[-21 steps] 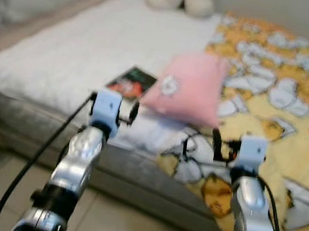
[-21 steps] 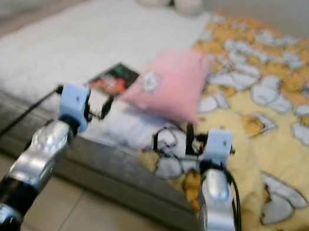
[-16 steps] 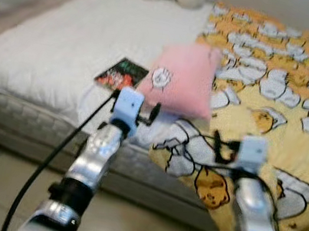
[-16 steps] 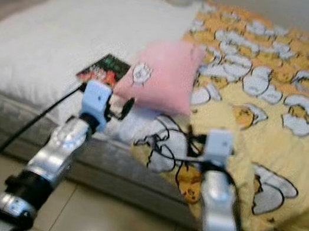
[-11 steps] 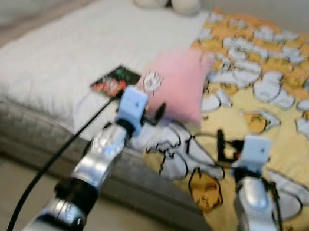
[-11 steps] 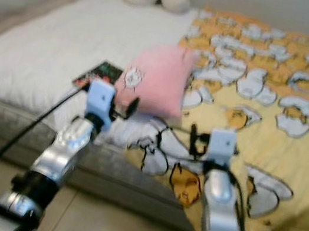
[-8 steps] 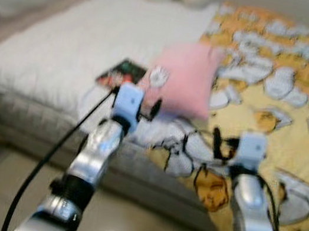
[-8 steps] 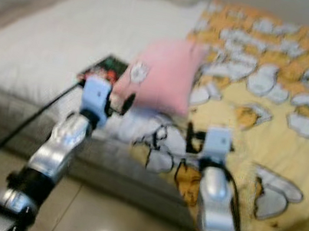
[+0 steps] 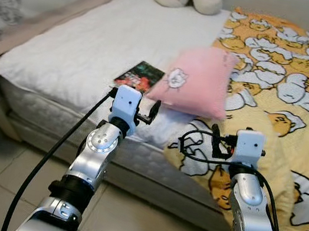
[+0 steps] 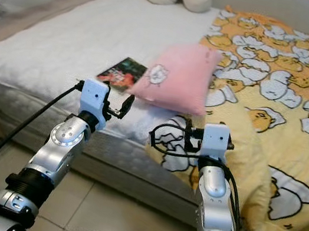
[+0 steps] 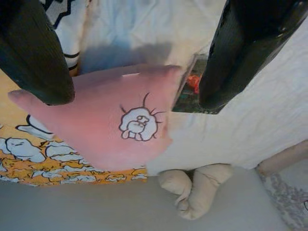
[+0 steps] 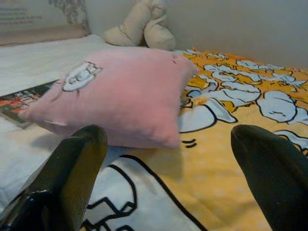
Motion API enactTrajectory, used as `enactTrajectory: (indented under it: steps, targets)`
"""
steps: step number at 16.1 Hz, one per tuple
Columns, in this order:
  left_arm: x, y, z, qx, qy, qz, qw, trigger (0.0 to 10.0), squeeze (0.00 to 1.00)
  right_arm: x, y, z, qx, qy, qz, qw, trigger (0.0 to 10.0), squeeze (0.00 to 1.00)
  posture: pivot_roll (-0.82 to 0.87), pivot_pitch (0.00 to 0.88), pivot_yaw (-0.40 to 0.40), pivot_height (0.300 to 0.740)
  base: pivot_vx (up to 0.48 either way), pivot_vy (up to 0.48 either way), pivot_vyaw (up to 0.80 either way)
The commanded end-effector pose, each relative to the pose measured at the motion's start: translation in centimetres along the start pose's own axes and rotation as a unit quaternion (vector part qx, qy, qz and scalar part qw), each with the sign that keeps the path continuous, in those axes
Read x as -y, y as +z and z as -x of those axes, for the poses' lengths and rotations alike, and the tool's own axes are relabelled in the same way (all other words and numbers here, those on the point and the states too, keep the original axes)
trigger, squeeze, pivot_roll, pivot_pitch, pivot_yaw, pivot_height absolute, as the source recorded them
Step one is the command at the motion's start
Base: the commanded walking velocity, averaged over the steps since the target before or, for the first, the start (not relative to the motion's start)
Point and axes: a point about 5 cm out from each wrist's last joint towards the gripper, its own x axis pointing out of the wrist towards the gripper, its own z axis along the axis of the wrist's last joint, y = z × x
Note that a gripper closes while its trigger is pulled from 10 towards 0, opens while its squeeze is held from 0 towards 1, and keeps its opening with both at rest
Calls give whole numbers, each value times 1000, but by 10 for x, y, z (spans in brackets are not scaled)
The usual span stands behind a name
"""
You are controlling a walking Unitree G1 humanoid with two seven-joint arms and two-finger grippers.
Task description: Clean up the room
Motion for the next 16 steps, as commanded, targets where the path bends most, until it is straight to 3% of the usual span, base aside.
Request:
enactTrajectory:
  steps: [1,6,12,13,14,16]
  targets:
    - [-3,1,-3,-4,10,-22,1000,10000,0,-1,5,-5,10,-1,5,1000,10000,0,-233,0,59,740,0,0,0]
    - [-12,-9,3,-23,29,-5,999,10000,0,1,3,-2,9,-5,15,1000,10000,0,-237,0,69,740,0,0,-626]
    - [-2,-9,2,-19,40,7,999,10000,0,1,5,-4,17,-5,19,1000,10000,0,-241,0,67,740,0,0,0]
    - [-3,-8,8,4,71,56,996,10000,0,2,7,-5,22,-9,15,1000,10000,0,-242,0,67,740,304,0,0]
    - [-2,-16,15,-11,100,87,991,10000,0,3,8,-4,27,-17,-4,1000,10000,0,-244,0,68,740,480,0,0]
    - [0,-20,19,-17,112,109,987,10000,0,9,8,0,27,-25,-20,999,10000,0,-239,0,64,740,480,0,0]
